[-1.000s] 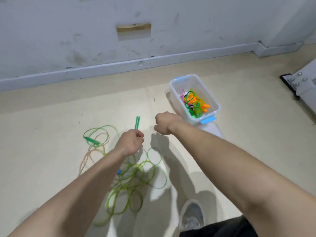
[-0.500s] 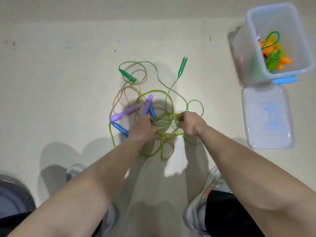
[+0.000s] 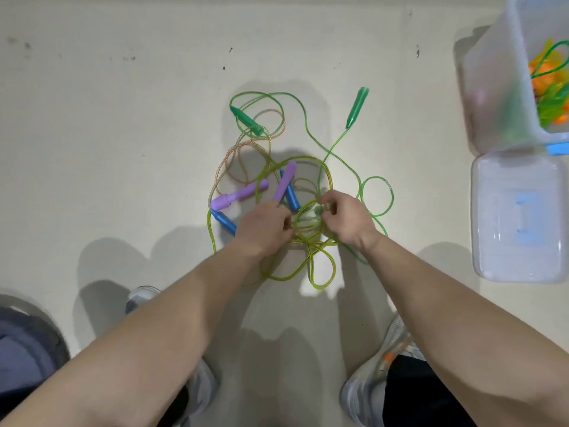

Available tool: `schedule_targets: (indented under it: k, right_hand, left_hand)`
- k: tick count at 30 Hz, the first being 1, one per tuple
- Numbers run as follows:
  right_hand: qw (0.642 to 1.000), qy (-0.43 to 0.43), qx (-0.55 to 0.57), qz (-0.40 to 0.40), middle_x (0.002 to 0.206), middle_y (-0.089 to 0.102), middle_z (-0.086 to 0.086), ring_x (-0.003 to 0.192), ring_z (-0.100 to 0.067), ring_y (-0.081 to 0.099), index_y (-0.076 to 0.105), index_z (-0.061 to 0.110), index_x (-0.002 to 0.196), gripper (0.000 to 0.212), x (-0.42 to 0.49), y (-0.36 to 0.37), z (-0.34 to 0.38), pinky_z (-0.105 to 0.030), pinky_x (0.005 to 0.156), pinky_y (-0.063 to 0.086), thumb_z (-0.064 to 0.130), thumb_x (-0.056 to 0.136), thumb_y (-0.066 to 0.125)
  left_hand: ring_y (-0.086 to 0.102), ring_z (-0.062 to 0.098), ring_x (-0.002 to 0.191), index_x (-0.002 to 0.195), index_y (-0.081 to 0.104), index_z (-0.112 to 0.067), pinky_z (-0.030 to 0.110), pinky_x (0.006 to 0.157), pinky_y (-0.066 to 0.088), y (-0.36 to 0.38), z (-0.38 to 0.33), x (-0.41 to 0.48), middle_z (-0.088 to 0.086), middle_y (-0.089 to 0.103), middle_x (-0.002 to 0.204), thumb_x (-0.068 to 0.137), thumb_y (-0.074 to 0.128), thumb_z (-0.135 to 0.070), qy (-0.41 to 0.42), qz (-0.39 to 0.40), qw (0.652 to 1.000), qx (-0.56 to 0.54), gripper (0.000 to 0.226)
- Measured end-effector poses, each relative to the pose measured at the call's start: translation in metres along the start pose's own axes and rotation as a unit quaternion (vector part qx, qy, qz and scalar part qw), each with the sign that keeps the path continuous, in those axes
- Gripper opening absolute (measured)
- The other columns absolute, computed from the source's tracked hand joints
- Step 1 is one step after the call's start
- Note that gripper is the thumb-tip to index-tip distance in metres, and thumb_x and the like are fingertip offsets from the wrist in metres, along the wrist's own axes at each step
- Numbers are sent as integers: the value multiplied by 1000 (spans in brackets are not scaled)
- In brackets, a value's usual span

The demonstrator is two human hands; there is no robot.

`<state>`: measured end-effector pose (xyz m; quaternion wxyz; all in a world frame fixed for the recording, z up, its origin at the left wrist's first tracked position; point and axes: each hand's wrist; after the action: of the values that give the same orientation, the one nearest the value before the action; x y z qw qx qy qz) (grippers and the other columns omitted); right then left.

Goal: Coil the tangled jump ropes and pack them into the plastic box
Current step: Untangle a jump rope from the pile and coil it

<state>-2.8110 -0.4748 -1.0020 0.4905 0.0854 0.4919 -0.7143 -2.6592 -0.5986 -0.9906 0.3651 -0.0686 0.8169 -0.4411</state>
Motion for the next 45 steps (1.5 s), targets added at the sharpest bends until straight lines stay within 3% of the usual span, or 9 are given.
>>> schedule_targets:
  k: [3,8,13,15,21,27,35,40,45]
  right_hand:
    - [995,-53,-52,73,120,46,2,116,-19,42,70,36,116,42,-12,-11,18,-34,104,41,32,75,62]
    - [992,-61,74,81,90,60,4,89,-20,58,65,27,82,10,-41,-54,53,-32,79,47,31,79,75]
    - [980,-149,132,27,142,45,4,133,-14,39,45,49,135,91,-87,-98,106,-34,111,34,58,54,85]
    - [977,-171,120,46,136,47,4,130,-17,39,48,67,108,67,-108,-107,127,-36,110,35,62,50,82]
    - [979,-133,155,-28,72,63,2,70,-15,59,56,15,72,26,-134,-108,135,-35,75,47,34,82,70]
    - [994,-32,94,-40,94,74,-3,85,-23,65,68,15,80,36,-166,-109,103,-33,77,49,40,98,49]
    - [904,-27,426,6,84,72,-13,61,-27,73,46,16,73,44,-213,-173,156,-29,46,55,44,107,38]
    - [863,-70,499,18,76,70,-14,60,-23,73,47,19,75,42,-236,-206,196,-24,43,53,47,105,42]
    - [816,-100,566,-59,58,67,-11,55,-20,71,45,18,77,41,-237,-229,211,-26,44,54,47,105,40]
  left_hand:
    - [57,11,91,75,67,-29,33,76,46,-31,-11,-15,-4,57,92,80,71,-50,-41,-42,973,-222,22]
    - [53,13,61,58,59,-21,28,61,42,-123,-40,-40,-10,54,56,79,73,-36,-63,-90,900,-423,29]
    - [42,19,48,66,41,-19,25,47,28,-201,-89,-91,-1,31,58,98,52,-17,4,-45,805,-592,34]
    - [37,17,47,67,36,-19,23,46,25,-226,-113,-113,-2,29,57,100,47,-18,38,-27,782,-621,35]
    - [26,11,40,50,34,-25,24,44,20,-285,-152,-163,-6,27,47,103,39,-25,87,-40,699,-709,53]
    - [27,11,46,65,30,-26,25,47,15,-326,-120,-197,-7,29,53,102,38,-33,100,-148,604,-777,39]
    - [63,26,97,107,69,-16,37,90,52,-238,-57,-171,3,68,95,100,54,-44,-33,-190,942,-276,33]
    - [47,4,135,141,54,-29,32,116,33,-189,-83,-173,-15,55,143,70,57,-87,122,11,920,-373,91]
    - [68,11,108,91,72,-17,29,100,48,-177,-102,-176,3,74,112,85,71,-52,173,32,910,-376,36]
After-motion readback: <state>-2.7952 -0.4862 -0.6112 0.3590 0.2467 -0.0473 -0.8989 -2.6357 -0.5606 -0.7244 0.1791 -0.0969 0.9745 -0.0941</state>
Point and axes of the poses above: each hand's wrist, its own x-axis towards the middle knuckle, its own y-axis out of the palm, z = x × y
